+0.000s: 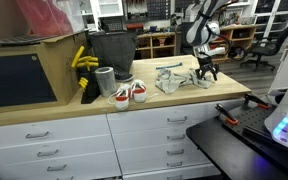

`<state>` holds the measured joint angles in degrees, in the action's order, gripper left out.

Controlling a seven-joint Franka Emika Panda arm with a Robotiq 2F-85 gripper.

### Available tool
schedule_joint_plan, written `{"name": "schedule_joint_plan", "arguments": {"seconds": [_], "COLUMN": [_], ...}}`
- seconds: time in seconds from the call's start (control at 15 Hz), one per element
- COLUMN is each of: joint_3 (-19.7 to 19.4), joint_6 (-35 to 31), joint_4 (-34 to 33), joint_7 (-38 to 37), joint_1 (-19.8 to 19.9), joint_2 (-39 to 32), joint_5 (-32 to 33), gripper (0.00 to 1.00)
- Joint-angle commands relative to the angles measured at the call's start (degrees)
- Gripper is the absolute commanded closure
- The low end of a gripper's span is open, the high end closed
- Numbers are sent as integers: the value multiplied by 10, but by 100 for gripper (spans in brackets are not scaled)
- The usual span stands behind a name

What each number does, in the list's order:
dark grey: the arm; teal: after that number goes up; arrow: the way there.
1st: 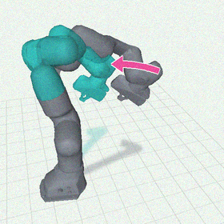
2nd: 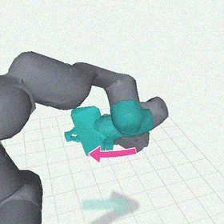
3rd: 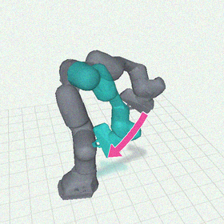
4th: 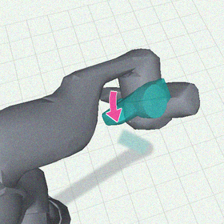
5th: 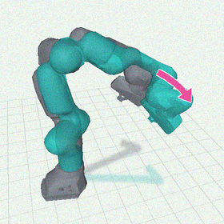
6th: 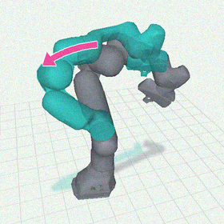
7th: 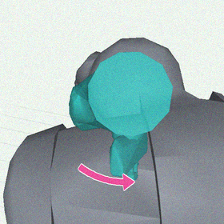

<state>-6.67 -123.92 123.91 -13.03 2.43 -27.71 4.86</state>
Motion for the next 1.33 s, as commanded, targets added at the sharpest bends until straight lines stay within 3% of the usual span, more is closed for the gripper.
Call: {"name": "schedule_joint_plan", "arguments": {"seconds": [0.0, 0.33, 1.07, 1.27], "joint_3": [-9, -9, 3, 1], "joint_6": [-9, -9, -10, -45], "joint_4": [15, 14, 40, 75], "joint_7": [-18, -27, 18, 10], "joint_1": [-19, -33, -43, -42], "joint_2": [1, -22, -52, -31], "joint_5": [31, 73, 158, 176], "gripper": [65, 99, 98, 98]}}
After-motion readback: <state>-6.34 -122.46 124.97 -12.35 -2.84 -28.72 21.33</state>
